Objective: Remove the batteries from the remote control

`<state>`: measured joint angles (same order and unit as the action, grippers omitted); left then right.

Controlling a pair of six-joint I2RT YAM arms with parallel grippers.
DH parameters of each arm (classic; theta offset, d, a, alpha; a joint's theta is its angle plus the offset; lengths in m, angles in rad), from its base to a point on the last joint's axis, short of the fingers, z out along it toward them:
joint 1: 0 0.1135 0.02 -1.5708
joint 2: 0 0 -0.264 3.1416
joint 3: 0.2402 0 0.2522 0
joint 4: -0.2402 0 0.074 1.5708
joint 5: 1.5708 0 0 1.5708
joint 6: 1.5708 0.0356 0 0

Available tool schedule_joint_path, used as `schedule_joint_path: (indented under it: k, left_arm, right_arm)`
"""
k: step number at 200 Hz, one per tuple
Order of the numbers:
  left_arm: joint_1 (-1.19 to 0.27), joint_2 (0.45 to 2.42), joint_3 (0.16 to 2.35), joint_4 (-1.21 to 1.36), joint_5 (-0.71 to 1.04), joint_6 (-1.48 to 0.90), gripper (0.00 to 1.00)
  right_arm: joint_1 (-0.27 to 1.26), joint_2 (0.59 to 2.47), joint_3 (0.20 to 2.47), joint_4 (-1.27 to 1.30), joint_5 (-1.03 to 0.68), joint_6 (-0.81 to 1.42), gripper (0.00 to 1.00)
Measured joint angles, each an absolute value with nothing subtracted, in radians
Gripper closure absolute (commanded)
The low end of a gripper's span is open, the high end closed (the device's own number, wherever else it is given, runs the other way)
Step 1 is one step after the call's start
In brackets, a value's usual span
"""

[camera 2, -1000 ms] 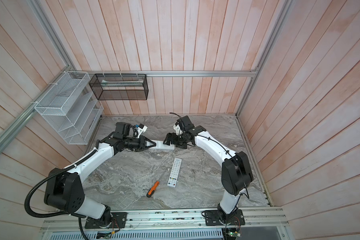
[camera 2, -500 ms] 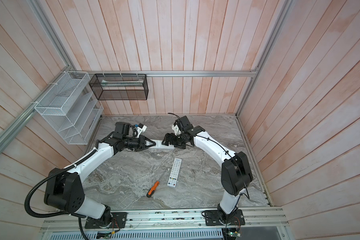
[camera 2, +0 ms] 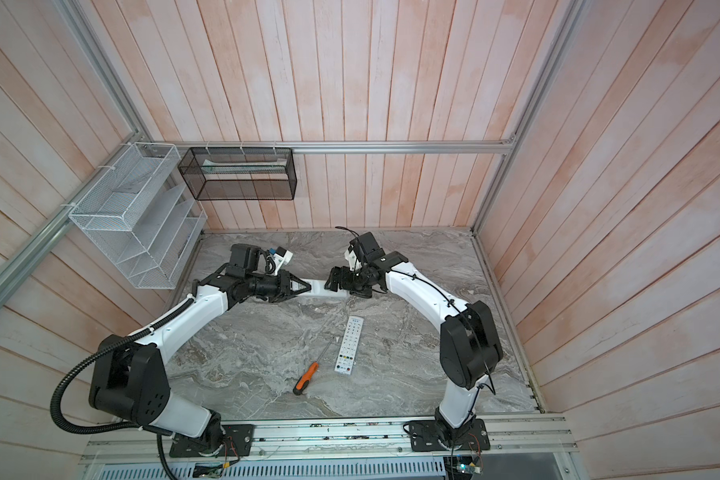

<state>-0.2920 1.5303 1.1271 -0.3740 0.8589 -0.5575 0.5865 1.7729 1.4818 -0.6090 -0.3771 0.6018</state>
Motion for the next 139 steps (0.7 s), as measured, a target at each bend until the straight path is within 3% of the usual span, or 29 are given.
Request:
schedule_joint_path:
  k: [139]
  left_arm:
    - [-0.295,1.534,1.129,-0.369,0.823,-0.534,0.86]
  right_arm:
    - [0.646,1.856,1.689,-0.824,-0.163,0.563,0.11]
